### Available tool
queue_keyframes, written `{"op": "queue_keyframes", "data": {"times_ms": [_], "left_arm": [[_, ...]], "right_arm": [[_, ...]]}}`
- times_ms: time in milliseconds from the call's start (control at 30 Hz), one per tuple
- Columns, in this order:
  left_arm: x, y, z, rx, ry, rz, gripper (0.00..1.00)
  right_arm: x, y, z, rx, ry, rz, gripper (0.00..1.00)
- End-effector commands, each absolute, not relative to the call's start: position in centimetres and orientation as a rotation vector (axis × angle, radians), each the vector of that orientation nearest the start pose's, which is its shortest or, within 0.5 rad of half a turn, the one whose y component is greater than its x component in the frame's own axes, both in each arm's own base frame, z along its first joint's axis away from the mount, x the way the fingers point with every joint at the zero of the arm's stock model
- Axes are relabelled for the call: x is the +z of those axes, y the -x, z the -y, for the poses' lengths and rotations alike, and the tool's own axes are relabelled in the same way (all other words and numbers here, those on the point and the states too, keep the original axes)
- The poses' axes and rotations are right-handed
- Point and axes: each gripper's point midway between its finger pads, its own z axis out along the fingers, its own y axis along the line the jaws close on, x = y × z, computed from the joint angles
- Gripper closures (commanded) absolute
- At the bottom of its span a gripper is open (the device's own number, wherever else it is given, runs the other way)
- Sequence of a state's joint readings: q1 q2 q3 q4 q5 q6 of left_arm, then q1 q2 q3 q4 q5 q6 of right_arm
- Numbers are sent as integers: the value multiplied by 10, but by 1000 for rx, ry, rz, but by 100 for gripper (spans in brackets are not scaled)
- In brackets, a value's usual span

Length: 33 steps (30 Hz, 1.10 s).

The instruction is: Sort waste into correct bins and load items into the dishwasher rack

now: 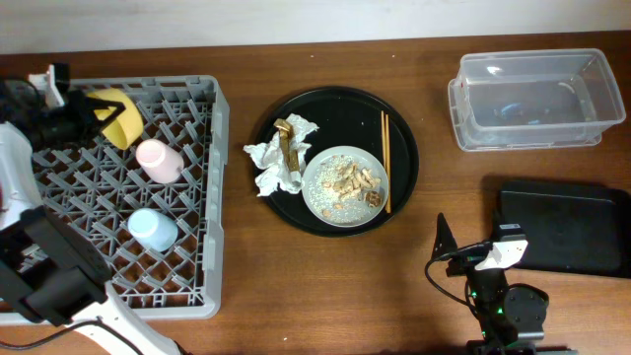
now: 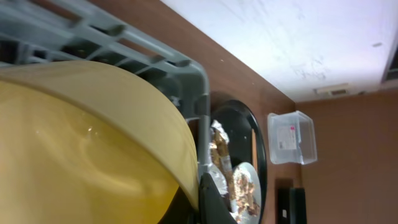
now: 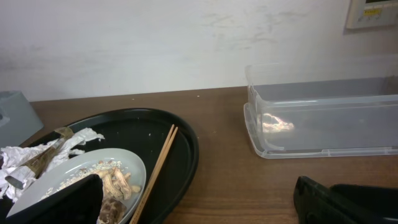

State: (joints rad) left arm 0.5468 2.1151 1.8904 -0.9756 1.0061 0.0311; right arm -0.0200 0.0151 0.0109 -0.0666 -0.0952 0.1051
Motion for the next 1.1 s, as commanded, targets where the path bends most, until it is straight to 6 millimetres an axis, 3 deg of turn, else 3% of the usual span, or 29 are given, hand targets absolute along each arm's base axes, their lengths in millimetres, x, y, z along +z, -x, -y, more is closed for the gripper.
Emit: {"op": "queue_keyframes", "data": {"times_ms": [0, 133, 300, 500, 533, 567, 600, 667, 800, 867, 967, 1000, 1067], "left_arm": [[166, -478, -135, -1083, 383, -2288, 100], [151, -483, -135, -1159, 383, -2259, 100], [170, -489, -127, -1287, 322, -2142, 100], [153, -474, -160, -1246, 569, -2201, 99], [153, -470, -164, -1252, 594, -2202, 95], [152, -466, -167, -1259, 622, -2202, 84], [149, -460, -171, -1267, 667, -2212, 59], [140, -449, -178, -1239, 766, -2262, 50], [120, -422, -191, -1083, 964, -2428, 48], [126, -413, -195, -1026, 1007, -2479, 48], [158, -405, -197, -968, 1031, -2505, 49], [177, -395, -202, -868, 1102, -2534, 49], [195, -383, -208, -748, 1148, -2564, 48]], "right_arm": [[156, -246, -9, 136, -44, -1650, 2], [156, -246, -9, 136, -44, -1650, 2], [156, -246, -9, 136, -44, -1650, 2], [156, -246, -9, 136, -44, -1650, 2], [156, -246, -9, 136, -44, -1650, 2], [156, -246, -9, 136, -44, -1650, 2], [156, -246, -9, 136, -44, -1650, 2], [156, -246, -9, 136, -44, -1650, 2], [156, -246, -9, 136, -44, -1650, 2], [156, -246, -9, 136, -44, -1650, 2], [156, -246, -9, 136, -44, -1650, 2], [156, -246, -9, 136, -44, -1650, 2], [156, -246, -9, 136, -44, -1650, 1]]}}
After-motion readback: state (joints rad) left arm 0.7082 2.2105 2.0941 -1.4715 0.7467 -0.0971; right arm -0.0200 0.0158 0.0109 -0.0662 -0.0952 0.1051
